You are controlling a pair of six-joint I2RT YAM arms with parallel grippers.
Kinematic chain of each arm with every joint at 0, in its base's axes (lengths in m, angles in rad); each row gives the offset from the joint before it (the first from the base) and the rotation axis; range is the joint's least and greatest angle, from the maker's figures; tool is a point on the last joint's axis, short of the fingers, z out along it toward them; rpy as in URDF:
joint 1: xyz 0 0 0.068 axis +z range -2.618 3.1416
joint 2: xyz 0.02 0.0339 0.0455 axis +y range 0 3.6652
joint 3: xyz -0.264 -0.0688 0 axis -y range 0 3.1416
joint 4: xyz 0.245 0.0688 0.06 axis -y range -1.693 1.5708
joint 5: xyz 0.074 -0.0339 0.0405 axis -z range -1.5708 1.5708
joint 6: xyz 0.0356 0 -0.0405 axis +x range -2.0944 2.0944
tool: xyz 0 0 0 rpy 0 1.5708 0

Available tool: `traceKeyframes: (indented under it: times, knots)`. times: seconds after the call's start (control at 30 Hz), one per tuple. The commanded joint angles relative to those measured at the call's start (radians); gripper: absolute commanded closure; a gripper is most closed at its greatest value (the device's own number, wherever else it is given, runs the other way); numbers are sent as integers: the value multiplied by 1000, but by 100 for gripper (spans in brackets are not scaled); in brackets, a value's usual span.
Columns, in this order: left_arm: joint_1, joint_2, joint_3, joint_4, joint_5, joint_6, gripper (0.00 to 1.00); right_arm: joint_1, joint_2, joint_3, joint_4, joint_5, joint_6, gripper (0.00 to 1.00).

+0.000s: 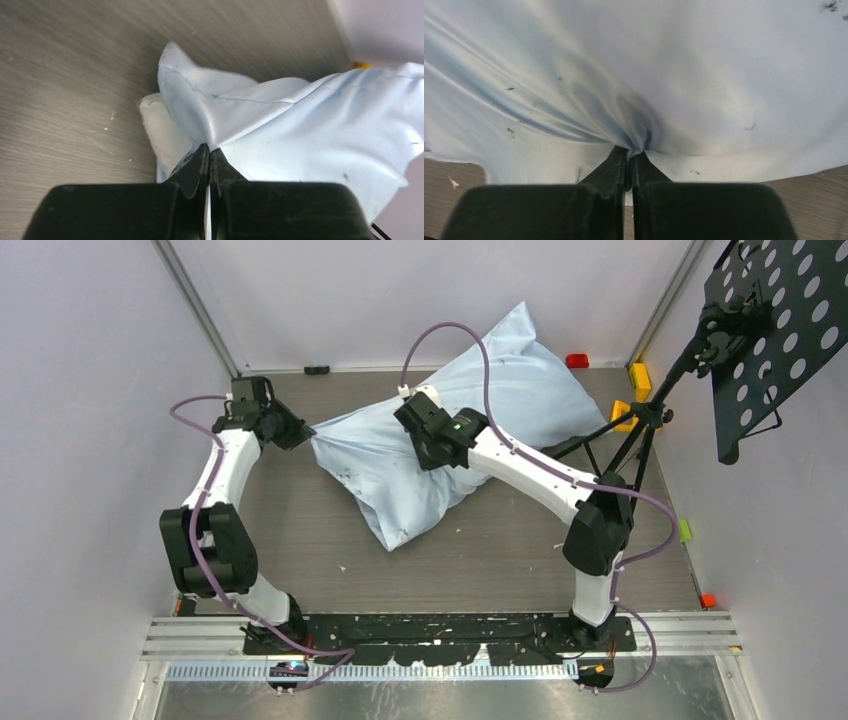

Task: Put the pillow into the pillowcase

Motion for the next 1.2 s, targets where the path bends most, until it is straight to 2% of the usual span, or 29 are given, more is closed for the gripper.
traceKeyframes:
  times: [0.0, 0.07, 0.13, 0.17, 0.27, 0.33, 0.53, 0.63, 0.7, 0.77, 0.87, 1.17]
  knots:
    - [38, 31, -86, 15, -11, 8, 100, 78, -5, 130, -78, 68, -36, 83]
    - [52, 33, -94, -8, -17, 16, 100, 126, 13, 188, -92, 87, -52, 67]
    - [61, 36, -101, -22, -19, 30, 100, 178, 37, 238, -88, 106, -78, 54]
    - [64, 32, -117, -16, -13, 31, 99, 201, 52, 261, -80, 115, -96, 51]
    - [66, 2, -150, 6, -9, 28, 88, 250, 122, 347, -74, 127, -140, 45]
    - [67, -6, -148, -5, -8, 33, 80, 272, 177, 401, -74, 125, -166, 36]
    - [73, -26, -150, -21, -19, 42, 57, 371, 335, 525, -59, 232, -284, 31]
    - [90, -35, -164, -31, -33, 40, 46, 387, 399, 518, -19, 305, -328, 29]
    - [112, -43, -179, -33, -33, 34, 33, 394, 433, 496, 17, 363, -354, 28]
    - [138, -54, -201, -29, -34, 28, 26, 406, 452, 448, 75, 419, -417, 26]
    - [174, -68, -235, -8, -21, 11, 21, 424, 483, 396, 159, 494, -487, 23]
    - [205, -72, -295, 30, 38, -9, 16, 417, 633, 361, 288, 706, -629, 17]
